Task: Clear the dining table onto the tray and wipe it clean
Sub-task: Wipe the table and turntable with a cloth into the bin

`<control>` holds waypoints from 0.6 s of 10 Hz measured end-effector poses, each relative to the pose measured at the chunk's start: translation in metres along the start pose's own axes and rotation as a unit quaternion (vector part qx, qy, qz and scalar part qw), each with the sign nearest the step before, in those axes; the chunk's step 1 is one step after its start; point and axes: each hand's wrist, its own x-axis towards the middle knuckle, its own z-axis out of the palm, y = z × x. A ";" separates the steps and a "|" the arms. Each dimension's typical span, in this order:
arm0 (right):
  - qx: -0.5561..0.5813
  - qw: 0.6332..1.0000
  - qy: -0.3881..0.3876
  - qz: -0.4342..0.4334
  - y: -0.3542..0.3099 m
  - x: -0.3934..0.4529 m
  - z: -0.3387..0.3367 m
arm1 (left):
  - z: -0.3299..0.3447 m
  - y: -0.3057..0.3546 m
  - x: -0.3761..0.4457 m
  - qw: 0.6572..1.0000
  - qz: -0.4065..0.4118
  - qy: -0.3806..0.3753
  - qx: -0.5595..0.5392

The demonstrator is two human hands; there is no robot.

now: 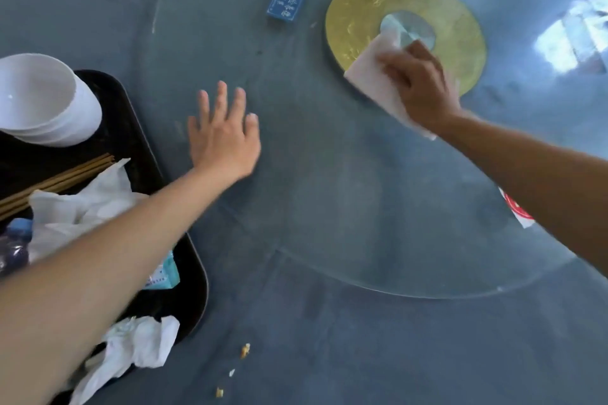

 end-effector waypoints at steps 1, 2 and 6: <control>0.056 0.990 -0.060 0.117 0.002 0.016 0.018 | 0.029 0.024 -0.049 1.000 -0.005 0.003 -0.007; 0.103 0.986 -0.031 0.129 -0.047 -0.006 0.039 | 0.038 0.008 -0.051 0.999 0.005 0.047 0.019; 0.216 0.902 -0.033 -0.371 -0.142 -0.163 0.015 | 0.009 -0.036 0.040 0.990 0.109 0.042 0.079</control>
